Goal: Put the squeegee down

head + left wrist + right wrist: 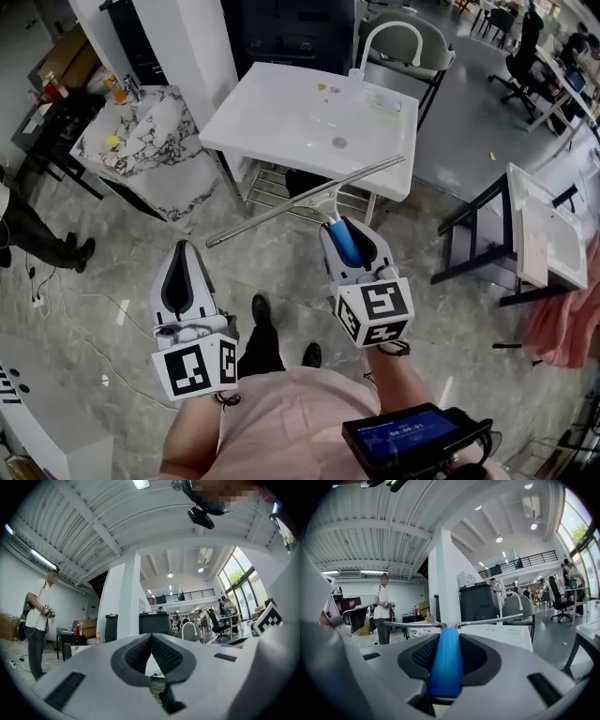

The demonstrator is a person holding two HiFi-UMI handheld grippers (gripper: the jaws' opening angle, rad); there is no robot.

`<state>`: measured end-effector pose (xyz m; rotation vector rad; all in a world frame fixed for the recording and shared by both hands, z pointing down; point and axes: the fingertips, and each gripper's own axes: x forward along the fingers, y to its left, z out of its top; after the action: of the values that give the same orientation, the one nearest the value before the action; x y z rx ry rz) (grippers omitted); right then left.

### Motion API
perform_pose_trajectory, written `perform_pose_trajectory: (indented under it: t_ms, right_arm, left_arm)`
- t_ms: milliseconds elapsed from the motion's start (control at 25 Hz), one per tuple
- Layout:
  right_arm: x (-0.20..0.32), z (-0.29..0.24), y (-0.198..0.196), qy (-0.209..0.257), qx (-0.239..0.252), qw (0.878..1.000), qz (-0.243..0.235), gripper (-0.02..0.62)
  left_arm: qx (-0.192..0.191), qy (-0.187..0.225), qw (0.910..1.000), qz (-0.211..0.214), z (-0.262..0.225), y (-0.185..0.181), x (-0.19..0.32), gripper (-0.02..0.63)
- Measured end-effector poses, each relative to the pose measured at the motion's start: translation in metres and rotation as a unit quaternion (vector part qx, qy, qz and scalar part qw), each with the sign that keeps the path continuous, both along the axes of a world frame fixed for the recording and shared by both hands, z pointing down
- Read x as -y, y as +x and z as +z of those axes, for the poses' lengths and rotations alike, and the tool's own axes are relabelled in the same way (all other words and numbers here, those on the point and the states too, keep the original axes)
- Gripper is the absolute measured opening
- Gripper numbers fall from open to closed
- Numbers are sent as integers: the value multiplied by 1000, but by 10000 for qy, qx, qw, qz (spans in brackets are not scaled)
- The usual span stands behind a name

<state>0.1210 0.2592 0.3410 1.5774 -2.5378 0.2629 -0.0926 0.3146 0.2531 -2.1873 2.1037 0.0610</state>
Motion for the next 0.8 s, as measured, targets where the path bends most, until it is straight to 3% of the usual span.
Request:
perform_pose_trajectory:
  t_ms: [440,800]
  right_arm:
    - [94,26,-50,-286,-61,9995,77,130]
    - [176,14,-91,-293,-144,9993,187,130]
  left_arm:
    - [-136,-275,9995,2,31,-66,108,9]
    - [-214,-169,9992,307,20,-109,208,9]
